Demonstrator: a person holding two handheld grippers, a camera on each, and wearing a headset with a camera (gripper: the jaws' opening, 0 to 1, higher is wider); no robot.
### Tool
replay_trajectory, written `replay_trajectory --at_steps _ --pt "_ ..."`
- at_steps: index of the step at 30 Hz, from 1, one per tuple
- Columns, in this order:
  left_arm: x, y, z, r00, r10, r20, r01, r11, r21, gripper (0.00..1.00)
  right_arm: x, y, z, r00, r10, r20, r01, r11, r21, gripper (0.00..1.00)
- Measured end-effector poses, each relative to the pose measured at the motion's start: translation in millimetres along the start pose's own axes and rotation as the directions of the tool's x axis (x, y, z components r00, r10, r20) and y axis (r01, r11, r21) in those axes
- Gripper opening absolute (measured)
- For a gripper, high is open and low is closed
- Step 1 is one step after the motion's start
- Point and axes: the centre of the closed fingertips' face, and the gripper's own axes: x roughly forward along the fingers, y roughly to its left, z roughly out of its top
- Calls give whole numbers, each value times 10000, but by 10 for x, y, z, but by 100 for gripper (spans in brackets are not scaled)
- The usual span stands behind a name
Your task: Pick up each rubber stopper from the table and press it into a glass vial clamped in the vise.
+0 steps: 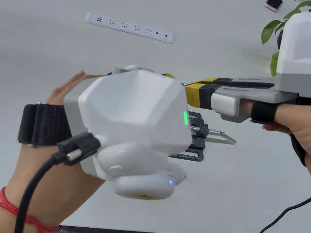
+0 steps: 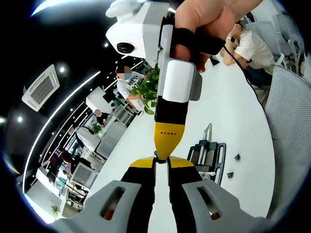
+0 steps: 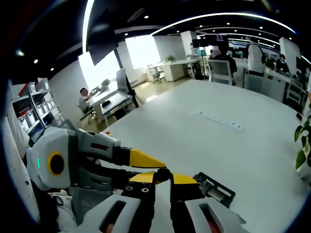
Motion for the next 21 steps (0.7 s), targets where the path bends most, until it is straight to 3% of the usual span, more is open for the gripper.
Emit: replay_trajectory --at_steps 6,12,21 --pt "3 -24 -14 9999 -98 99 98 9999 -58 7 14 4 -17 9999 85 -95 -85 10000 45 5" --pt "1 -75 -20 9994 -222 275 232 9991 -357 15 33 28 -27 9995 208 -252 -208 9998 -7 5" --pt "-69 -133 -198 9990 -395 208 419 9901 -1337 25 5 -104 -27 9978 130 -656 -156 9991 -389 5"
